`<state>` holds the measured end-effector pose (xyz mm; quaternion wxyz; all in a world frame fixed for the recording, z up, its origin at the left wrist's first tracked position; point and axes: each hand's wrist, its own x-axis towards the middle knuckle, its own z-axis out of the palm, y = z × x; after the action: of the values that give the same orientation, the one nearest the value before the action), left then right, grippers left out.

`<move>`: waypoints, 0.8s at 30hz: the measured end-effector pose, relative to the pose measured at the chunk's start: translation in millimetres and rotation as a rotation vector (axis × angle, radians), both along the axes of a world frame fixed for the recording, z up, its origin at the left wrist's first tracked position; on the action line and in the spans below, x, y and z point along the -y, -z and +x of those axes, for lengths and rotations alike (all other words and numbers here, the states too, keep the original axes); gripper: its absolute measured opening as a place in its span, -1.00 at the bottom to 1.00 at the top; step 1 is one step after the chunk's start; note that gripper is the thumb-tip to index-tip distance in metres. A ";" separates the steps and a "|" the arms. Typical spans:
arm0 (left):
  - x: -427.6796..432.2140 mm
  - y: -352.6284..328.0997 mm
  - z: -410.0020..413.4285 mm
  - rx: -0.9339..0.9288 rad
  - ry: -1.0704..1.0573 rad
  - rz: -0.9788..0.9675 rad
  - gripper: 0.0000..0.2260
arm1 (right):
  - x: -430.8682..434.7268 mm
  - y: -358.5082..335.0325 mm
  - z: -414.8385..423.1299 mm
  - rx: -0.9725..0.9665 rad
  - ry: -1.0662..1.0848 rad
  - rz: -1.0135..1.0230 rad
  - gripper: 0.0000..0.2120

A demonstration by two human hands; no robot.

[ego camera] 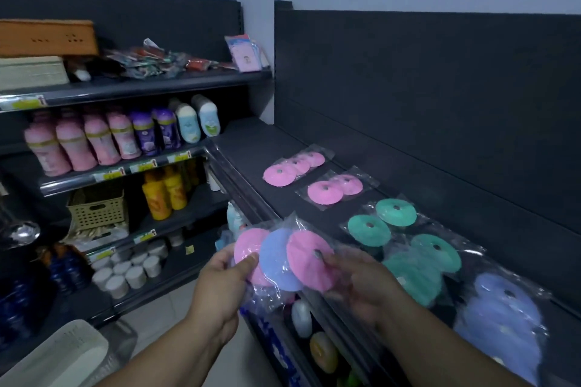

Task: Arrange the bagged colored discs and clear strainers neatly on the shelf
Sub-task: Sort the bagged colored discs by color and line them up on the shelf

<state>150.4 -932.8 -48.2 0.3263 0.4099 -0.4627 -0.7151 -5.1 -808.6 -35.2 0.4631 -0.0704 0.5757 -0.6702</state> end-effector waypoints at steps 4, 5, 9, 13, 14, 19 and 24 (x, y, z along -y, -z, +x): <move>80.4 -4.7 0.7 0.001 0.059 -0.015 -0.82 | 61.5 1.1 0.8 -0.025 0.079 0.047 -0.77; 100.0 -6.8 1.2 -0.003 0.072 -0.019 -0.82 | 77.1 0.7 2.0 -0.032 0.107 0.063 -0.74; 165.8 -16.6 -1.6 -0.018 0.110 -0.029 -0.86 | 126.7 4.2 -4.0 -0.035 0.233 0.098 -0.59; 211.5 -12.9 -16.5 -0.037 0.131 -0.030 -0.90 | 152.5 16.0 -25.4 -0.013 0.284 0.076 -0.64; 219.2 -10.0 -20.4 -0.032 0.122 -0.045 -0.90 | 154.6 18.2 -31.5 -0.025 0.284 0.076 -0.66; 248.1 -2.2 -49.9 -0.026 0.138 -0.074 -0.89 | 164.7 17.4 -73.1 -0.177 0.411 0.236 -0.66; 264.2 -5.5 -88.1 -0.035 0.165 -0.115 -0.96 | 173.5 13.5 -115.2 -0.413 0.335 0.397 -0.70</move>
<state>62.2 -1197.0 -42.7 0.2974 0.3383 -0.5293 -0.7190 -120.2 -982.1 -48.7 0.2248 -0.0174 0.7804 -0.5833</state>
